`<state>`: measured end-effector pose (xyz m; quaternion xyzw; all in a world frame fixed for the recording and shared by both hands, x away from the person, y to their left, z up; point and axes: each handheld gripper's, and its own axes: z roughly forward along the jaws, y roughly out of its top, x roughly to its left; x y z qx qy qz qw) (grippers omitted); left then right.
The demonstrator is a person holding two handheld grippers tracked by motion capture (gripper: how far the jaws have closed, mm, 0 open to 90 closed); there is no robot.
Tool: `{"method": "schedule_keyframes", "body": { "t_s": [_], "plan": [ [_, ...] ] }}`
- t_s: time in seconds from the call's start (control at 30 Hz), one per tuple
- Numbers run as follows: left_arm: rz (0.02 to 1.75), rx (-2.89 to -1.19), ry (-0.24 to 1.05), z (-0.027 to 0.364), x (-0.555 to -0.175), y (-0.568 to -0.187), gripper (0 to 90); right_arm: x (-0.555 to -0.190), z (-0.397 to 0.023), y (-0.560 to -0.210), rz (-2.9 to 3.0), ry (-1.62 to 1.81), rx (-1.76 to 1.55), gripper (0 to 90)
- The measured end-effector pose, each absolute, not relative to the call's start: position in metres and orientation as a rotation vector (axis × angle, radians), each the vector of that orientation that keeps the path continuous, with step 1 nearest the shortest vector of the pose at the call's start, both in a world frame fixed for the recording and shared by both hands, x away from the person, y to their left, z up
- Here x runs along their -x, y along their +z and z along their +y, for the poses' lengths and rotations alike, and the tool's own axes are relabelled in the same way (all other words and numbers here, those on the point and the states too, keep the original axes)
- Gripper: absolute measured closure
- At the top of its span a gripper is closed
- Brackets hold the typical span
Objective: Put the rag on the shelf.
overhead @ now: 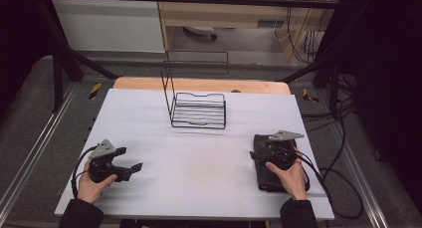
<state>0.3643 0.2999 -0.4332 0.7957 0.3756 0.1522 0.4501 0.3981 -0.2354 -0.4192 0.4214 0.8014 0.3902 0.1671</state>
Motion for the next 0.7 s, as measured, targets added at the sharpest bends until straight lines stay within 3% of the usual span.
{"method": "schedule_keyframes", "body": {
  "t_s": [0.13, 0.7],
  "plan": [
    [0.93, -1.967, 0.373, 0.3, -0.364, -0.434, 7.7, -0.403, -0.232, -0.427, 2.292, 1.061, -1.215, 43.6],
    [0.93, -1.979, 0.372, 0.299, -0.364, -0.435, 8.9, -0.399, -0.221, -0.445, 2.249, 0.833, -1.19, 71.6]
  ]
}}
